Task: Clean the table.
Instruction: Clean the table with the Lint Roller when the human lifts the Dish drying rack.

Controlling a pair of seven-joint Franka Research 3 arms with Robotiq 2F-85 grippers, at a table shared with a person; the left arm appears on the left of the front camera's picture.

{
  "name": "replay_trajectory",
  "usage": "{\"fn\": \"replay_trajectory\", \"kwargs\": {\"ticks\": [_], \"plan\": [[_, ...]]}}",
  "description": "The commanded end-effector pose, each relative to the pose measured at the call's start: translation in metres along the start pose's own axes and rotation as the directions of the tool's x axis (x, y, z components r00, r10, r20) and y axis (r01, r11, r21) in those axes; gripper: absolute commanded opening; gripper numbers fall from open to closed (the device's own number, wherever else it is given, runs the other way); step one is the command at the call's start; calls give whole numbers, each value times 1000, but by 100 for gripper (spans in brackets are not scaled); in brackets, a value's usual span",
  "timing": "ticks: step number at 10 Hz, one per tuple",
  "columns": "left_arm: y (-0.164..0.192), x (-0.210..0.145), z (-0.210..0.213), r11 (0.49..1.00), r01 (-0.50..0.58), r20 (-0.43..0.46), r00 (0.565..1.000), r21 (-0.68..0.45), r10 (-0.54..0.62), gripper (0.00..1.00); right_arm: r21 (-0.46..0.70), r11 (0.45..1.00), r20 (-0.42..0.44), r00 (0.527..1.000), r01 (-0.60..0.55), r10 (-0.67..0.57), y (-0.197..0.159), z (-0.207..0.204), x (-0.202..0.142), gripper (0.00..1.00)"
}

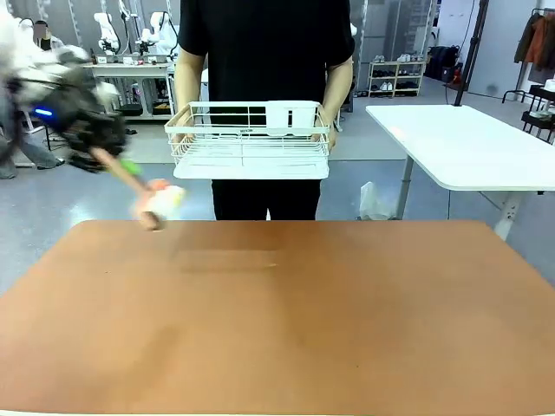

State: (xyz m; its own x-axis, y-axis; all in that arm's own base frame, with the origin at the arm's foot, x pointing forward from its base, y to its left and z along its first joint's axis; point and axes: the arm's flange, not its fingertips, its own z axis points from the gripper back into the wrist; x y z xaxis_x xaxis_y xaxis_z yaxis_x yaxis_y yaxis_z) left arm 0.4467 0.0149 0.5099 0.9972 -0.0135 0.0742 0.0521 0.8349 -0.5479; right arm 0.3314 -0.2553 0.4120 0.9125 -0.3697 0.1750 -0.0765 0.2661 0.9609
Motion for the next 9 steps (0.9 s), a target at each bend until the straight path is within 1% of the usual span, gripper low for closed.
{"fn": "replay_trajectory", "kwargs": {"ticks": [1, 2, 3, 4, 5, 6, 7, 8, 9], "plan": [[-16, -32, 34, 984, -54, 8, 999, 169, 53, 21, 2, 1000, -9, 1000, -4, 4, 3, 0, -3, 100], [-26, -40, 34, 970, -74, 36, 997, 232, 67, 21, 2, 1000, -9, 1000, -4, 4, 3, 0, -3, 100], [-37, -44, 27, 936, -100, 70, 994, 338, 81, 21, 2, 1000, -9, 1000, -4, 4, 3, 0, -3, 100], [-51, -49, 13, 920, -75, 62, 997, 384, 55, 21, 2, 1000, -9, 1000, -4, 4, 3, 0, -3, 100], [-60, -52, -4, 880, -86, 65, 996, 468, 63, 21, 2, 1000, -9, 1000, -4, 4, 3, 0, -3, 100], [-70, -52, -16, 871, -57, 39, 998, 487, 43, 21, 2, 1000, -9, 1000, -4, 4, 3, 0, -3, 100], [-77, -43, -33, 900, -10, 48, 999, 436, -11, 21, 2, 1000, -9, 1000, -4, 4, 3, 0, -3, 100], [-71, -52, -8, 896, -54, 39, 998, 442, 41, 21, 2, 1000, -9, 1000, -4, 4, 3, 0, -3, 100], [-71, -52, -8, 896, -54, 39, 998, 442, 41, 21, 2, 1000, -9, 1000, -4, 4, 3, 0, -3, 100]]}}
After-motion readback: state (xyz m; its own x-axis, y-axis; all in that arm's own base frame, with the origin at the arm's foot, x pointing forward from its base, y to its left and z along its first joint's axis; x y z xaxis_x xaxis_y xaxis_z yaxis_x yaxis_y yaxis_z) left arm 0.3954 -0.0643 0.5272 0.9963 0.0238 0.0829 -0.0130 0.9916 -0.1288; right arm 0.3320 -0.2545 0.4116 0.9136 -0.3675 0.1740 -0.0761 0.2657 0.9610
